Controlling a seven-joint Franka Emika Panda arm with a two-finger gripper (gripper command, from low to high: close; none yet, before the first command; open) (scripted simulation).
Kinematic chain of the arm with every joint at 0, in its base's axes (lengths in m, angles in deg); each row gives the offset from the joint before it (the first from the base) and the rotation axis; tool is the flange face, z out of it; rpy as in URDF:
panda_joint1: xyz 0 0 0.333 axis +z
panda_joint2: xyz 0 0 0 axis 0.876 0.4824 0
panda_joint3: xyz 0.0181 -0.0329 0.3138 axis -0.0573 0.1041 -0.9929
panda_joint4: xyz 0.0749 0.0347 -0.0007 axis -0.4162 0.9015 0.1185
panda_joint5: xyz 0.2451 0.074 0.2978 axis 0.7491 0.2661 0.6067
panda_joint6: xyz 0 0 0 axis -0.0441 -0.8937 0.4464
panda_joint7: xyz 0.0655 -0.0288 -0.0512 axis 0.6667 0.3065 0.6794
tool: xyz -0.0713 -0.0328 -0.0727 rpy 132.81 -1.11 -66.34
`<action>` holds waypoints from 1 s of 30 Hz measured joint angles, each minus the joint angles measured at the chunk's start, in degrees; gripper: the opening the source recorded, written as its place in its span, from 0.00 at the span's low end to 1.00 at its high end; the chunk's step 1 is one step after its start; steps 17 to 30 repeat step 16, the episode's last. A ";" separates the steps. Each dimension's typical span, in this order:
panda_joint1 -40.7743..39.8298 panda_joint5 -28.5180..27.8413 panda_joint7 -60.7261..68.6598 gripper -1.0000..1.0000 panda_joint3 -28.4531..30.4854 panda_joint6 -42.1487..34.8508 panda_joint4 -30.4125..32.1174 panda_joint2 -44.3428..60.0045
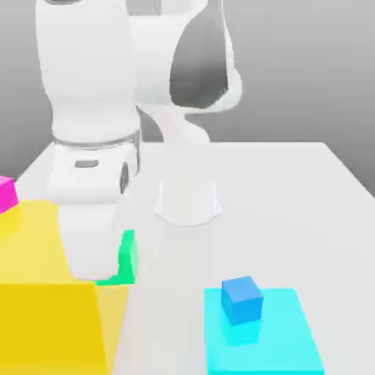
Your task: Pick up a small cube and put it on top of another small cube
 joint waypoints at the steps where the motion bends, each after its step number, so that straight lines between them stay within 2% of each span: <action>1: -1.51 -0.88 2.05 0.00 0.96 -1.28 0.25 -1.60; 8: -11.17 -9.03 15.12 0.00 10.24 -9.27 2.18 -12.78; 12: -12.60 -9.78 17.98 0.00 13.22 -3.66 6.37 -11.42; 13: -12.59 -9.59 18.32 1.00 13.70 -1.54 7.61 -10.48; 30: -12.59 -9.60 18.32 1.00 13.70 -1.54 7.61 -10.48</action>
